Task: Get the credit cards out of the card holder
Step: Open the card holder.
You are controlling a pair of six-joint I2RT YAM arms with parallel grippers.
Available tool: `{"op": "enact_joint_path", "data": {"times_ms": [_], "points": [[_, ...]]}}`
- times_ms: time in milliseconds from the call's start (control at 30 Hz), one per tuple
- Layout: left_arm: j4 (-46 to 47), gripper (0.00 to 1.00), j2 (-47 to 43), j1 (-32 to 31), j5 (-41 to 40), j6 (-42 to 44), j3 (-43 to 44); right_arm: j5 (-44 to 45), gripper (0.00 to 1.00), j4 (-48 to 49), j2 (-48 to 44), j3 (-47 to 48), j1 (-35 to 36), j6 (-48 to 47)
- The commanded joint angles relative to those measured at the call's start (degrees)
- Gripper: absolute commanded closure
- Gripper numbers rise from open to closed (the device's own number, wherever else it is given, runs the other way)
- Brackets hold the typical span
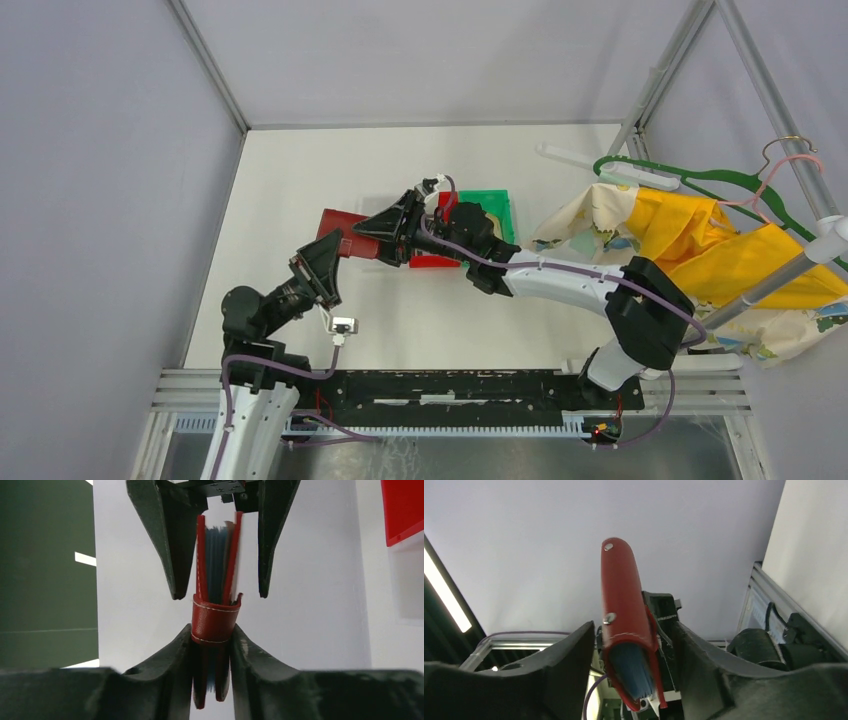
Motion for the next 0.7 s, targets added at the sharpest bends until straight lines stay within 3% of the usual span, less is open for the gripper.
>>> {"op": "enact_joint_path", "data": {"times_ms": [0,67,133,300,400,533,667], "points": [[5.56,0.74,1.30,-0.10,1.24,-2.31,2.59,-3.02,0.28,3.59,-3.10,1.38,0.85,-1.85],[-1.37,0.89,2.36,-0.10,1.37,-5.14,6.55,-3.93,0.13,0.66,-3.93,1.60,-0.37,-5.05],[-11.07,0.96,4.35,-0.10,1.33,-6.76,11.68,-4.44,0.02,-4.14,-5.30,2.59,-2.12,-10.29],[-33.57,0.98,11.88,-0.10,-0.30,-15.56,24.21,-7.27,0.02,-21.62,-6.92,10.44,-8.06,-33.11],[-46.17,0.98,18.60,-0.10,-1.03,-23.77,32.38,-1.97,0.02,-27.70,-11.07,11.99,-9.80,-53.21],[-63.43,0.98,30.12,-0.14,1.37,-32.35,45.21,-0.58,0.02,-23.25,-18.50,7.42,-9.73,-75.83],[-82.36,0.98,41.81,-0.10,6.12,-30.52,53.65,-10.95,0.02,-18.23,-23.75,2.13,-9.43,-91.04]]}}
